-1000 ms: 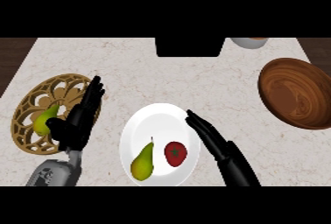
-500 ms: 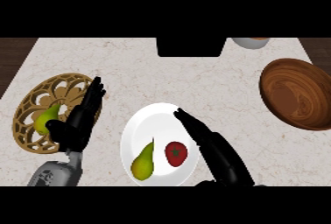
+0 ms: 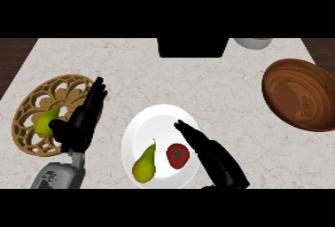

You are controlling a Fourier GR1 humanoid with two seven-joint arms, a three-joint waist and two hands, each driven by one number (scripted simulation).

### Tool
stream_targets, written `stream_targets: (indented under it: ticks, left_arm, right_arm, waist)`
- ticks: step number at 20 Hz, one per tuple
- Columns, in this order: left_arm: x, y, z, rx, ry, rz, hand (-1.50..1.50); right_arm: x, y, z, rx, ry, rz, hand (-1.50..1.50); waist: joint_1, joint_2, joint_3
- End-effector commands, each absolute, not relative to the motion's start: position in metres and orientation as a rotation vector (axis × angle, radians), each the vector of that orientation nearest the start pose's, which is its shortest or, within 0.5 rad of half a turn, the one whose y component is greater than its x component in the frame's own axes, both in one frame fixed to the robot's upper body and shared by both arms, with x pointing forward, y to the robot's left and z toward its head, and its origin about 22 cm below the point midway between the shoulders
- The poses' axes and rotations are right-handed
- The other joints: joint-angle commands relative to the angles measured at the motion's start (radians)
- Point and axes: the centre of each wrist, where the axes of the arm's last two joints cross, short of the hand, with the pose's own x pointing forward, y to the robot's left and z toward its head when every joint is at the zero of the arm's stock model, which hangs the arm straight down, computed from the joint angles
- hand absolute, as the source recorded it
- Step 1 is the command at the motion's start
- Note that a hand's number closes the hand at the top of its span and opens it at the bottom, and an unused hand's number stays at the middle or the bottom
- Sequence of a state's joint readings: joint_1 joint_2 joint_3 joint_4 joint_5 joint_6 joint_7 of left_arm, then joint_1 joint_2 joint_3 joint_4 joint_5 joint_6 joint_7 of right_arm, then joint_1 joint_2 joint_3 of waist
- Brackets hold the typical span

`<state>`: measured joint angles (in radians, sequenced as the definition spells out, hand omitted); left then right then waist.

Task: Pick the tomato from the plate and place it in the bowl

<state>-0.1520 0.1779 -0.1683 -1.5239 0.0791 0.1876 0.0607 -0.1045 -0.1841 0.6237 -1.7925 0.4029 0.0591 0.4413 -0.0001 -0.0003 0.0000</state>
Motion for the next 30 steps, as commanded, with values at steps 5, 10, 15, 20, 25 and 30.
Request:
stream_targets:
  ticks: [5, 10, 15, 20, 25, 30]
  left_arm:
    - [0.26, 0.215, 0.025, 0.073, -1.569, -0.125, 0.0]
    - [0.275, 0.226, 0.023, 0.087, -1.593, -0.118, 0.0]
    - [0.262, 0.206, 0.031, 0.067, -1.592, -0.11, 0.0]
    - [0.266, 0.233, 0.023, 0.079, -1.586, -0.103, 0.0]
    - [0.276, 0.221, 0.028, 0.07, -1.59, -0.109, 0.0]
    - [0.278, 0.22, 0.021, 0.046, -1.595, -0.104, 0.0]
  right_arm:
    - [0.199, -0.141, 0.061, 0.032, -1.48, 0.843, -1.5]
    - [0.201, -0.113, 0.055, 0.063, -1.483, 0.823, -1.5]
    - [0.216, -0.142, 0.022, 0.093, -1.422, 0.798, -1.5]
    - [0.2, -0.14, 0.028, 0.109, -1.412, 0.762, -1.5]
    - [0.208, -0.114, -0.004, 0.122, -1.402, 0.763, -1.5]
    - [0.215, -0.103, -0.022, 0.089, -1.417, 0.767, -1.5]
  waist:
    - [-0.001, -0.001, 0.0]
    - [-0.001, 0.0, 0.0]
    - [0.003, 0.0, 0.0]
    - [-0.001, 0.0, 0.0]
    - [0.0, 0.0, 0.0]
    - [0.001, 0.001, 0.0]
